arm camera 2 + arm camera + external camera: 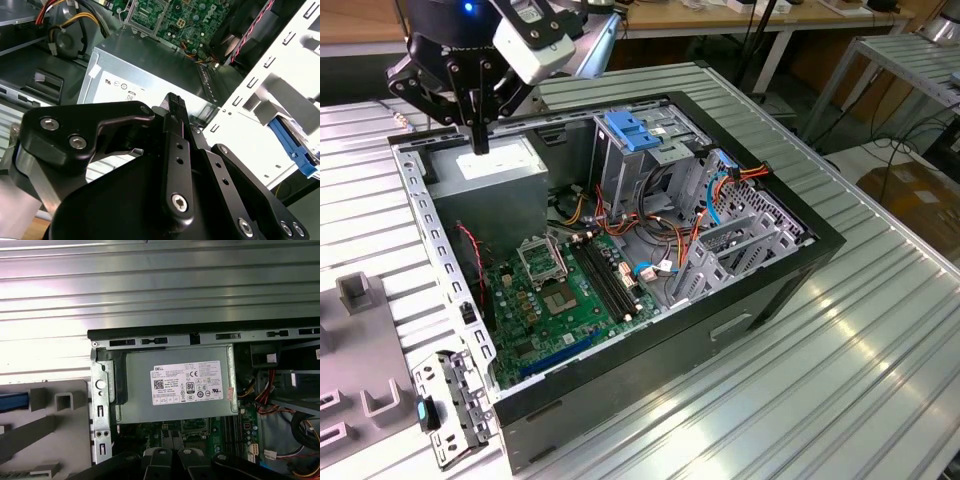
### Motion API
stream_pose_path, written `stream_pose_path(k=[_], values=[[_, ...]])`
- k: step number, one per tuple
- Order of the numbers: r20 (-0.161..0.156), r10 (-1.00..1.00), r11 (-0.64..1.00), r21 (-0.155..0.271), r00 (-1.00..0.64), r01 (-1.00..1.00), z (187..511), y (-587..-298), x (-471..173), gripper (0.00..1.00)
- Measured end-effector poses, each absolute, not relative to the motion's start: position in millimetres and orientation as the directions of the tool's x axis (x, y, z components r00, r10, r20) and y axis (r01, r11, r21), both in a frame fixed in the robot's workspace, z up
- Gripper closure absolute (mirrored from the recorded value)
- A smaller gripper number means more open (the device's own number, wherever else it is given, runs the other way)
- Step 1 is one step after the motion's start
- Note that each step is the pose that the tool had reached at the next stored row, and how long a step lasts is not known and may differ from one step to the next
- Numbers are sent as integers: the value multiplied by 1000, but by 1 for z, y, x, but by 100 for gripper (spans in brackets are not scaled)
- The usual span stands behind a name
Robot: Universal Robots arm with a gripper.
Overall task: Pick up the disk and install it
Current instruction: 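Reach for the disk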
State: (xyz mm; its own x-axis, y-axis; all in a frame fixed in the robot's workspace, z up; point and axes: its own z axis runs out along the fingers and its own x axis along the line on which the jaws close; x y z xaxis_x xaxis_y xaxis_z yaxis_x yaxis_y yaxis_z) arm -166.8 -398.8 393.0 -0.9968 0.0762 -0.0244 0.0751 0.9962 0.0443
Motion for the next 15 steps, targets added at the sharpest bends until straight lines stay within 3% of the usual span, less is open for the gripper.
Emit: stream_pose_path(k=[15], values=[[-24, 76, 996, 44, -997, 75, 393, -399, -186, 89]])
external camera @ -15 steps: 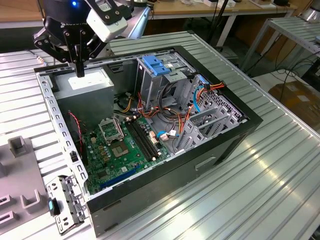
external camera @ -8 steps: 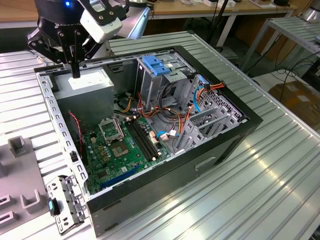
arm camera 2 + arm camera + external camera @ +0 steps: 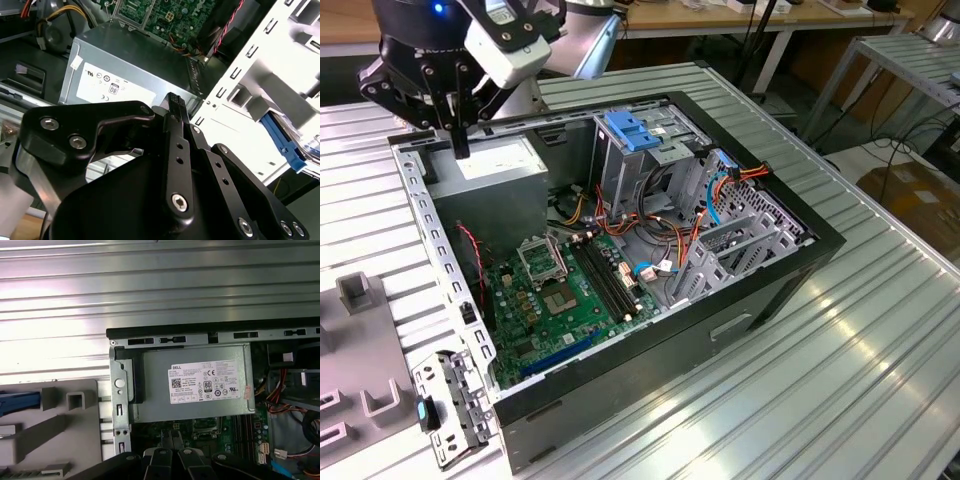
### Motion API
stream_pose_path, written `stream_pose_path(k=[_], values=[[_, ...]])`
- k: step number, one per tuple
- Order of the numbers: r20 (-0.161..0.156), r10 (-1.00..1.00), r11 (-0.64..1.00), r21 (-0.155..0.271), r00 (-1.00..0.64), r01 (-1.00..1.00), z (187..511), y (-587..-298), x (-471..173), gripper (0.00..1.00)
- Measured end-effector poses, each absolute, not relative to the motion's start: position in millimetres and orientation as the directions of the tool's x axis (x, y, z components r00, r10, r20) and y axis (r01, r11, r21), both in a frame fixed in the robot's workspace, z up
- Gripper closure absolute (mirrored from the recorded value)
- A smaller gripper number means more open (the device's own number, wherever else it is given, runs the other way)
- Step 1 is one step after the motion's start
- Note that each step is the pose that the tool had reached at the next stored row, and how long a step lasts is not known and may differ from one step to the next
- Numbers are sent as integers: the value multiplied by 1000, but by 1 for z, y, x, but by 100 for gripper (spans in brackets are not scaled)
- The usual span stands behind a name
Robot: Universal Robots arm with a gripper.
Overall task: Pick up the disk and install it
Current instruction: 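Reach for the disk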
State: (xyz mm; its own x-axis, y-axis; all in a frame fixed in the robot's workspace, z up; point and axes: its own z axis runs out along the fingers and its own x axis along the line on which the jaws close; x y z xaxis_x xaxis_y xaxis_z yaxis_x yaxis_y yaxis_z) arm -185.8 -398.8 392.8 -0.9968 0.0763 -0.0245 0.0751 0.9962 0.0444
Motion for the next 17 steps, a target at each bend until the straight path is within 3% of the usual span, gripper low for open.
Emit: stream_pose_path(k=[17], values=[[-24, 76, 996, 44, -997, 75, 393, -399, -211, 89]])
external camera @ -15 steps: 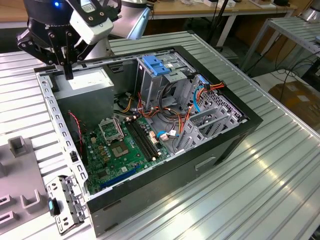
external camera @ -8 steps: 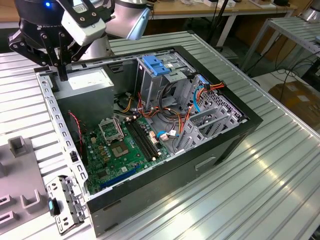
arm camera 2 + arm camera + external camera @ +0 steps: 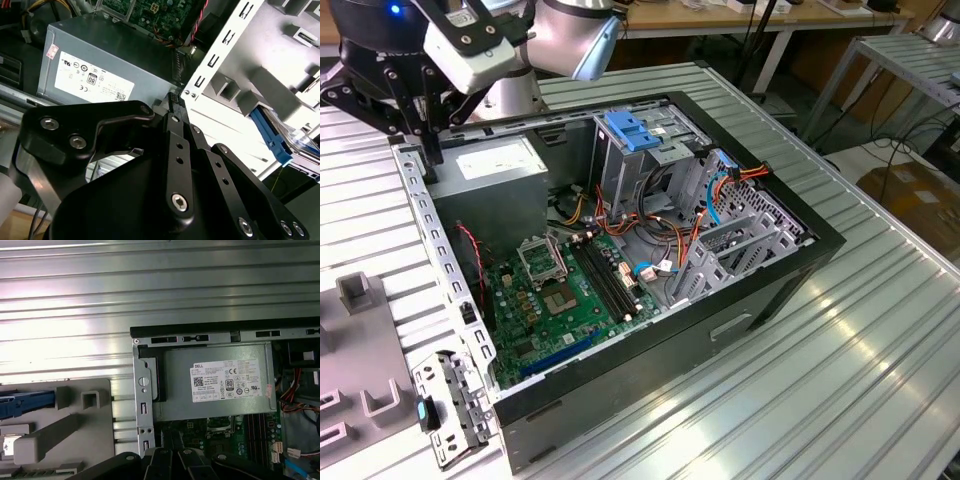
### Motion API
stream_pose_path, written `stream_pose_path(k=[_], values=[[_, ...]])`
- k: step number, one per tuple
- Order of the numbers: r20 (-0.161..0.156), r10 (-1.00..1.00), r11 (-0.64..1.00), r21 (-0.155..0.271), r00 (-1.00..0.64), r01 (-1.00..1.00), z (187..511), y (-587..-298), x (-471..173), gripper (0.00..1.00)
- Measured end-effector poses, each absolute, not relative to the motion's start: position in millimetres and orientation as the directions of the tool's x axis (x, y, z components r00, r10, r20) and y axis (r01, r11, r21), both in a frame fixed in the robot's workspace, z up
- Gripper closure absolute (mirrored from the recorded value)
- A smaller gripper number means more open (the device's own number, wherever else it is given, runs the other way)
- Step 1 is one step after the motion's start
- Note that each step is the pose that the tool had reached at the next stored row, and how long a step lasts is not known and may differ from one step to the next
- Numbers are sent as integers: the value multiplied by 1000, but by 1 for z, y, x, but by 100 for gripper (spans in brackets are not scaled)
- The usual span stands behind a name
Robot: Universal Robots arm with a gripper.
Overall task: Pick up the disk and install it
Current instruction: 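Reach for the disk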
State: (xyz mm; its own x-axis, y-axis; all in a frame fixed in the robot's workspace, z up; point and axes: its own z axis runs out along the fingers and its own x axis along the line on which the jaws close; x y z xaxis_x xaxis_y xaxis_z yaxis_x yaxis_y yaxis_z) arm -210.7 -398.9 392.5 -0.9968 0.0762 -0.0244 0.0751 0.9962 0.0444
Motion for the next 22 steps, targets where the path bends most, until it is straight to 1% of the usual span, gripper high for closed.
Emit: stream_pose_path(k=[22], values=[[-24, 76, 996, 44, -997, 75, 392, -399, -248, 89]])
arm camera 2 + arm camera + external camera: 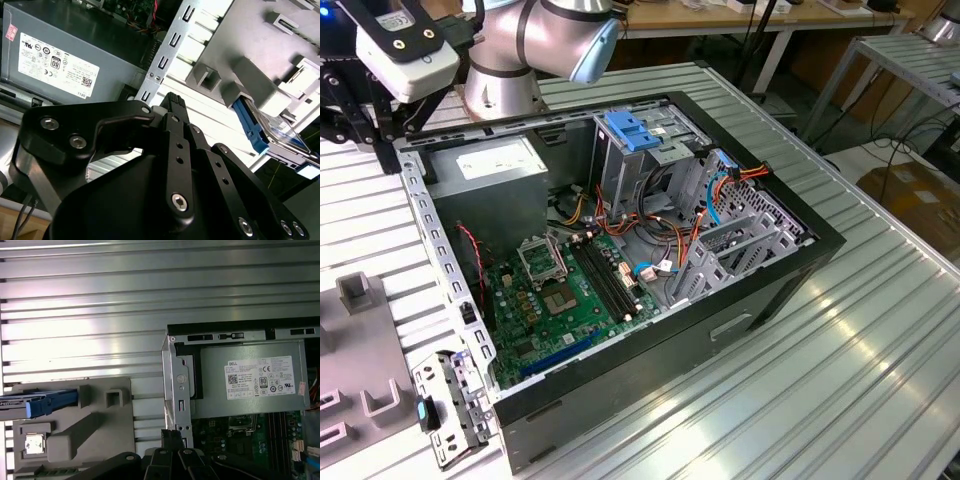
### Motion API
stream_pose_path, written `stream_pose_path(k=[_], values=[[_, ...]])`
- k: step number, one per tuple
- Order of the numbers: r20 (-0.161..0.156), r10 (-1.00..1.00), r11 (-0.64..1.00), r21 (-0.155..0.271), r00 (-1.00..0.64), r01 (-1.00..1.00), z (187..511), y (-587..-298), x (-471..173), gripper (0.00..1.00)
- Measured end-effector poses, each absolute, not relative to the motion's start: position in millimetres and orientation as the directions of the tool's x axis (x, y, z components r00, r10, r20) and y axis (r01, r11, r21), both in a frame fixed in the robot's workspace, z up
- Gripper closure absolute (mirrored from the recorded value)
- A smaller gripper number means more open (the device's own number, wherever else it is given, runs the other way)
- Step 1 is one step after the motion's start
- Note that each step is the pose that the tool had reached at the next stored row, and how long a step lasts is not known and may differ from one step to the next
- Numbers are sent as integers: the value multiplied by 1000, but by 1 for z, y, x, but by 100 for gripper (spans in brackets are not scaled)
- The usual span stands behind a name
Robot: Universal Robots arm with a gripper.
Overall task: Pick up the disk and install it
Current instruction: 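Reach for the disk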
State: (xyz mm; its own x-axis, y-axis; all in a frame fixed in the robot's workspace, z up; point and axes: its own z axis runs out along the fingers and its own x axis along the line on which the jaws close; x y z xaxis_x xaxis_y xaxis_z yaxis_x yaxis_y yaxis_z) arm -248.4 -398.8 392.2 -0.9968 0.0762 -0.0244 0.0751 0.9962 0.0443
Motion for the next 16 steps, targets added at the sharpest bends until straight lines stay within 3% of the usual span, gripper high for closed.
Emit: stream_pose_path(k=[16], values=[[-24, 76, 996, 44, -997, 75, 392, -399, -275, 89]])
